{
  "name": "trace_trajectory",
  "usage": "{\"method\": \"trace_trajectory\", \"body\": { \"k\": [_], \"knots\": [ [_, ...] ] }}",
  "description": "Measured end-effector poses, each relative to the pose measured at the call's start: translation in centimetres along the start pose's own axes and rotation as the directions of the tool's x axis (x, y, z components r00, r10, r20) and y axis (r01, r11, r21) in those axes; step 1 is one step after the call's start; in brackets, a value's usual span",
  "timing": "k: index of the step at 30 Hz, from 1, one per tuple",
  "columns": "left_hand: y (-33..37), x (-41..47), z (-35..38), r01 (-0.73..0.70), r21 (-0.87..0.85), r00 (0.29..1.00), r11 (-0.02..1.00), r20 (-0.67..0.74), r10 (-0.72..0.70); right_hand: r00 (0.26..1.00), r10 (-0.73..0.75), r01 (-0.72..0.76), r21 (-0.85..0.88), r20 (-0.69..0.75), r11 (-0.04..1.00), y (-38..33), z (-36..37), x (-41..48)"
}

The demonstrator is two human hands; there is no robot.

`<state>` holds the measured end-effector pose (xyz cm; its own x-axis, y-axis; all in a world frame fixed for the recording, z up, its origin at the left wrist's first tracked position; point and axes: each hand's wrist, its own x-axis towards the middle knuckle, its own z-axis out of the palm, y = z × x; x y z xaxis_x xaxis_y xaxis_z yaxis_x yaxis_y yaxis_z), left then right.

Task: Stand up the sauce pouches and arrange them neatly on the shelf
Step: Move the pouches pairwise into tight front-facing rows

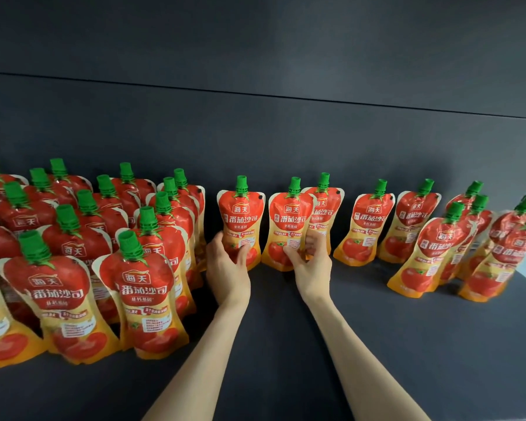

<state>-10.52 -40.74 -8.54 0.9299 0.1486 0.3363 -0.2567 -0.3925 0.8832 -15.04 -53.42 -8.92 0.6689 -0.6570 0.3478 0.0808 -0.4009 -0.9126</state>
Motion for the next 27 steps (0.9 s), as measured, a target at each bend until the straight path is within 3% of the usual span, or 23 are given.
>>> {"method": "trace_trajectory", "body": {
  "k": [27],
  "knots": [
    [-0.72, 0.34, 0.04, -0.012, -0.040, 1.000, 0.999, 0.005, 0.012, 0.999, -0.026, 0.024, -0.091, -0.021, 0.996, 0.79, 0.49, 0.39]
  ]
}}
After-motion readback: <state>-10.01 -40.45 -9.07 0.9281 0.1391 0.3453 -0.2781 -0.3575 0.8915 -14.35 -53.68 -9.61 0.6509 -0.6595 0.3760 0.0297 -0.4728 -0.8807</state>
